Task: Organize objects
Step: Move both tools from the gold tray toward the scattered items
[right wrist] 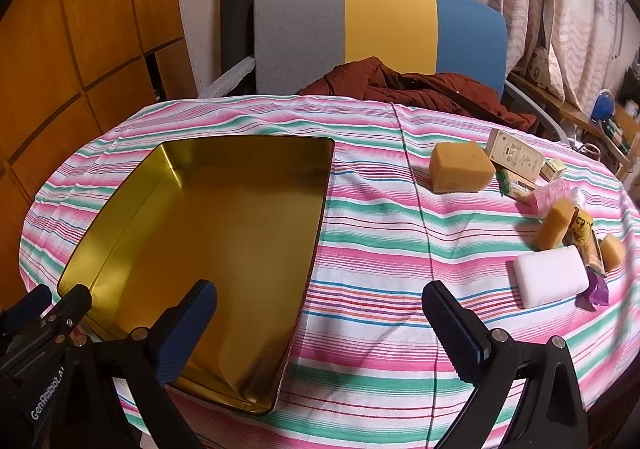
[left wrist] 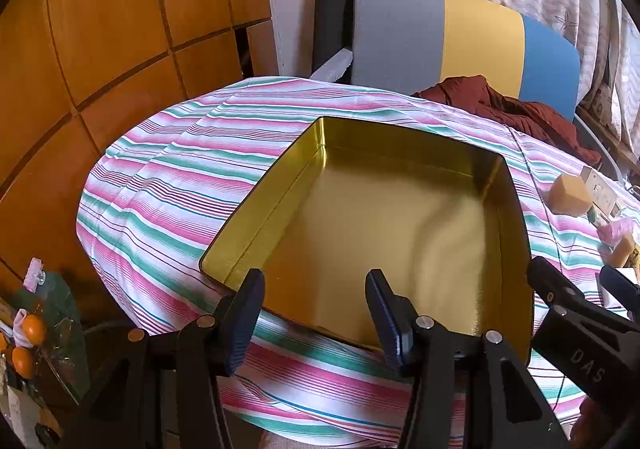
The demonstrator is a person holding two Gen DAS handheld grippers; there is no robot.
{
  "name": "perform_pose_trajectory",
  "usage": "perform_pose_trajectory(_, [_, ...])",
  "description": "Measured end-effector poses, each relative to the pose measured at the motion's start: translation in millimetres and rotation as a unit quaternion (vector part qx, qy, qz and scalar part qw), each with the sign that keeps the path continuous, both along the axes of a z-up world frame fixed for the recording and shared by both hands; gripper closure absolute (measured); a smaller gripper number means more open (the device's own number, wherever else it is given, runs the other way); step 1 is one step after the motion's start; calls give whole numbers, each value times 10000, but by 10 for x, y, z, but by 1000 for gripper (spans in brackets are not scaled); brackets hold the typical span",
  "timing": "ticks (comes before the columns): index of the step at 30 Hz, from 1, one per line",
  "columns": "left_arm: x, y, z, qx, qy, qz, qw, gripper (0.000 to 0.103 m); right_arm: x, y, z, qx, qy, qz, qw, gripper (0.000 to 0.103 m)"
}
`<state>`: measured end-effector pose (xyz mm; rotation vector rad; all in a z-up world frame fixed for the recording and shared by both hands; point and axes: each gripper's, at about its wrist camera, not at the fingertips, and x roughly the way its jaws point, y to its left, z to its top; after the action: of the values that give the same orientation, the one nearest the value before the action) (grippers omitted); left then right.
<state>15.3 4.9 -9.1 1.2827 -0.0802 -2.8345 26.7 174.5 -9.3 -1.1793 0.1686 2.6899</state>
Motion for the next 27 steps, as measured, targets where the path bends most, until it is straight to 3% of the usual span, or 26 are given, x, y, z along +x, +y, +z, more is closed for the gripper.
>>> perform_pose_trajectory(7, [9, 35, -39, 80, -88, -118, 9999, 50, 34, 78, 27, 31, 65, -19, 10000, 0])
perform_pose_trajectory(13, [41, 128, -119, 604, -239, -589, 9961, 50, 167, 382, 77, -176, 392, 34, 9991, 0])
perform_pose_trajectory(16, [84, 219, -161, 887, -258, -880, 9918, 50, 237, 645, 66, -317, 530, 39, 9981, 0])
perform_pose_trajectory(23, [221, 547, -216, 1527, -335, -1779, 9715, 50, 366, 1374, -109, -359, 76, -414, 9985, 0])
perform_pose_trajectory(27, [280, 830, -225, 1393, -463, -2140, 9658, 50, 605, 1799, -109, -184, 224, -870, 9958, 0])
